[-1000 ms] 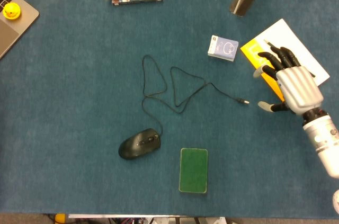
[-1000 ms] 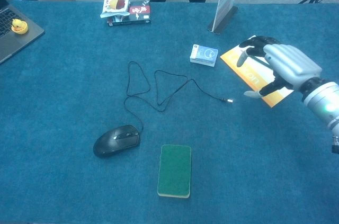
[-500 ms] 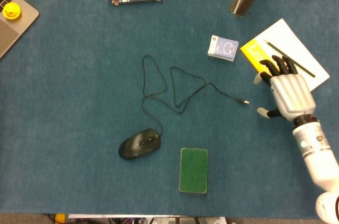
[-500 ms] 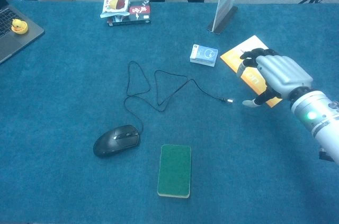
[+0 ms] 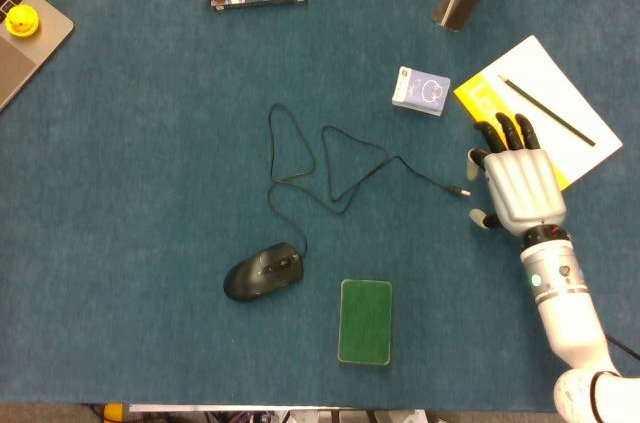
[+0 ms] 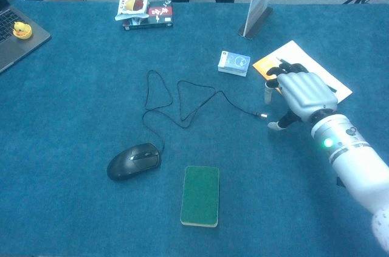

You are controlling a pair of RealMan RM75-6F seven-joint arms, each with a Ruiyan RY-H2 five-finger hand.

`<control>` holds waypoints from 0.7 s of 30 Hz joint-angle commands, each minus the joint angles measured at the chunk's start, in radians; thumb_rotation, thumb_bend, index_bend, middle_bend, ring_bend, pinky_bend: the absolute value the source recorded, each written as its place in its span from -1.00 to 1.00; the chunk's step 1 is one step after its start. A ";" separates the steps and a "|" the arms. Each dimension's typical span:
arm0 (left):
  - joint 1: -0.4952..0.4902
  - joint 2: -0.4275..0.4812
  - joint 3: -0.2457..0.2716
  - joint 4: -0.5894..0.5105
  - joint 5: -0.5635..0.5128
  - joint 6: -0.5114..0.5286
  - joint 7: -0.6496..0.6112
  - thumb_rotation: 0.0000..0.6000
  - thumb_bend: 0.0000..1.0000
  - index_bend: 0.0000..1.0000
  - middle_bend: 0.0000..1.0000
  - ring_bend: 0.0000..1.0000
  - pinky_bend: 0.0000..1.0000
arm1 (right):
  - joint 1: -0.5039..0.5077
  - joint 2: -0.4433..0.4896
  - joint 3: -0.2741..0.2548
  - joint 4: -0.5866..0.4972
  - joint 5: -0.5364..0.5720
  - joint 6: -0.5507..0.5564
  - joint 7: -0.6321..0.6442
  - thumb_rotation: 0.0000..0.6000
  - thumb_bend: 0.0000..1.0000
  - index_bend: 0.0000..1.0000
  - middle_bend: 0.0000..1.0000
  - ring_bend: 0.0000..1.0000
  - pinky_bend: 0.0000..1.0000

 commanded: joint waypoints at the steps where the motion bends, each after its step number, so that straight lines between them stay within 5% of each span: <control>1: 0.003 -0.001 0.001 0.005 0.001 0.001 -0.007 1.00 -1.00 -0.44 -0.65 -0.58 -0.11 | 0.006 -0.022 -0.004 0.027 0.002 0.019 -0.027 1.00 -0.85 0.00 -0.67 -1.00 -0.92; 15: 0.007 0.001 0.001 0.002 0.006 0.000 -0.011 1.00 -1.00 -0.44 -0.65 -0.58 -0.11 | 0.009 -0.073 0.012 0.078 0.013 0.061 -0.063 1.00 -0.84 0.03 -0.67 -1.00 -0.92; 21: 0.009 0.000 0.000 0.005 0.005 -0.002 -0.016 1.00 -1.00 -0.44 -0.65 -0.58 -0.11 | 0.014 -0.091 0.027 0.076 0.032 0.056 -0.057 1.00 -0.65 0.09 -0.67 -1.00 -0.92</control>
